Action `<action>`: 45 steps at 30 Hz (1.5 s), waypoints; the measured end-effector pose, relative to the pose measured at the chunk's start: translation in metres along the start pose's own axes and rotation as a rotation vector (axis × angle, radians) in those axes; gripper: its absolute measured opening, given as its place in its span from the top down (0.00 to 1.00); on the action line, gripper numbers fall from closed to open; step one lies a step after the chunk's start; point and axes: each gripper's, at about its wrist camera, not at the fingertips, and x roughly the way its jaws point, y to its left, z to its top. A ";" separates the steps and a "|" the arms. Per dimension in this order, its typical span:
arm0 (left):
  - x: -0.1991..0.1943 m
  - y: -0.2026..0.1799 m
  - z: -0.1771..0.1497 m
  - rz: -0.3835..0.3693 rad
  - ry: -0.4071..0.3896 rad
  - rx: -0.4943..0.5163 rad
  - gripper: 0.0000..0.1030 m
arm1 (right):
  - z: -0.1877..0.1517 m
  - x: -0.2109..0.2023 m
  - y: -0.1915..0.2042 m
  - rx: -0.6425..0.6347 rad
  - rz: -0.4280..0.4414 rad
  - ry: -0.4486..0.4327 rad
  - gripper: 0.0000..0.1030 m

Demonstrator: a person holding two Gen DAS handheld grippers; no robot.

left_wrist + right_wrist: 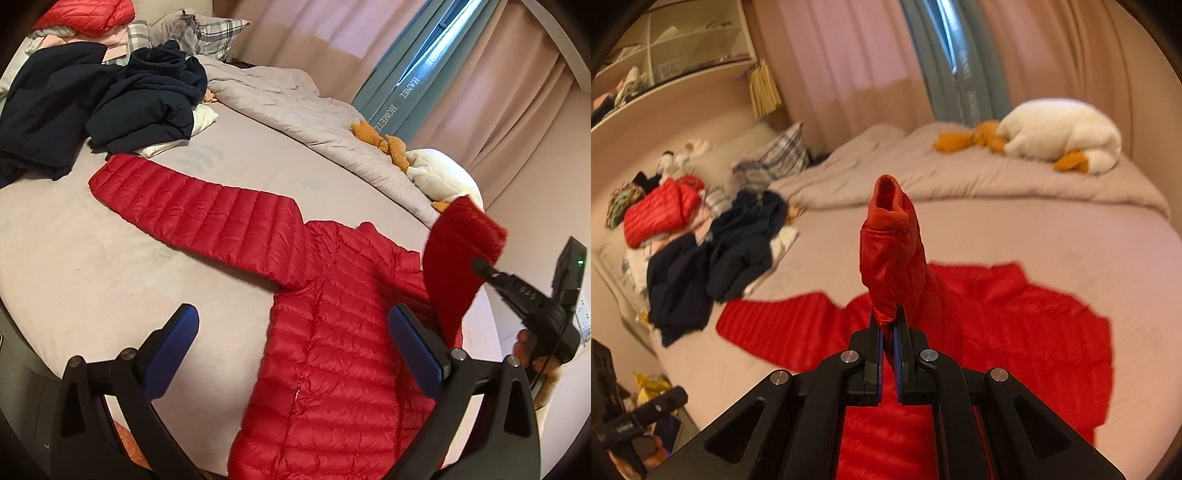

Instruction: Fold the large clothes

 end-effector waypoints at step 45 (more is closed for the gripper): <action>0.033 -0.012 0.001 -0.035 0.040 -0.021 0.04 | -0.078 0.039 0.016 -0.018 -0.040 0.268 0.45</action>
